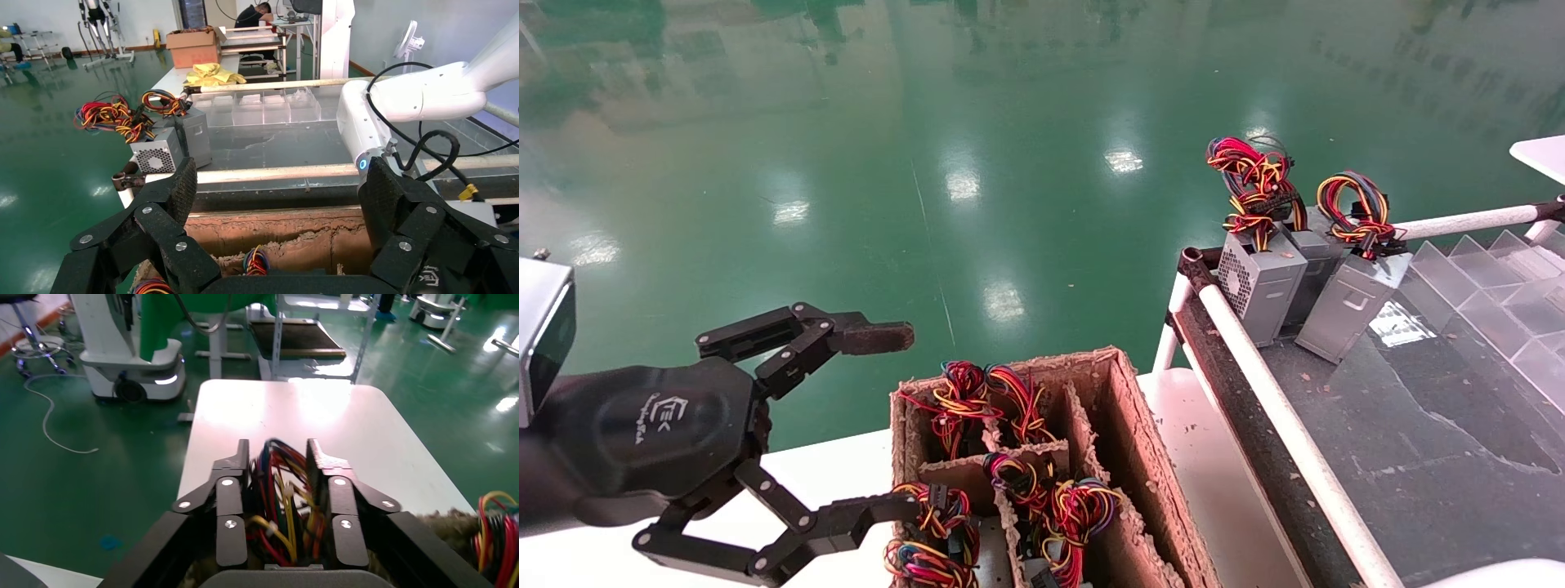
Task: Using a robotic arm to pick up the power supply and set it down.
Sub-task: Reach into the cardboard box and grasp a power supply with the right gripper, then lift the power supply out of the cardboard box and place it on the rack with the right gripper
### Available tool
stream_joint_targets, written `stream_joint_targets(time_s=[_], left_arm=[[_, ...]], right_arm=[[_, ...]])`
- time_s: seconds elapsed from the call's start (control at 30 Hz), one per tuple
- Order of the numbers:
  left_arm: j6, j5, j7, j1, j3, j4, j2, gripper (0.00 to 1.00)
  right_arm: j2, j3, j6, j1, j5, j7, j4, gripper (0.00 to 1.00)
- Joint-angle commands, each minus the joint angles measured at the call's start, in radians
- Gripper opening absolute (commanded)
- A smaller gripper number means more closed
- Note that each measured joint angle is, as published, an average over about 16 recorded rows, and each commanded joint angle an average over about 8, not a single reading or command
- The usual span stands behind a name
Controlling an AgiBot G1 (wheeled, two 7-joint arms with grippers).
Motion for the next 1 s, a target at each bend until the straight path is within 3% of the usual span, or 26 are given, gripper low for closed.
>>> stream_joint_targets(time_s=[0.03, 0.53, 1.0], left_arm=[[0.000, 0.000, 0.000, 0.000, 0.000, 0.000, 0.000, 1.00], [0.000, 0.000, 0.000, 0.000, 0.000, 0.000, 0.000, 1.00], [0.000, 0.000, 0.000, 0.000, 0.000, 0.000, 0.000, 1.00]], right_arm=[[0.001, 0.002, 0.015, -0.007, -0.011, -0.009, 0.000, 0.00], [0.030, 0.039, 0.032, -0.024, 0.022, -0.044, 0.001, 0.00], [0.123, 0.129, 0.063, -0.046, 0.147, 0.014, 0.001, 0.00]])
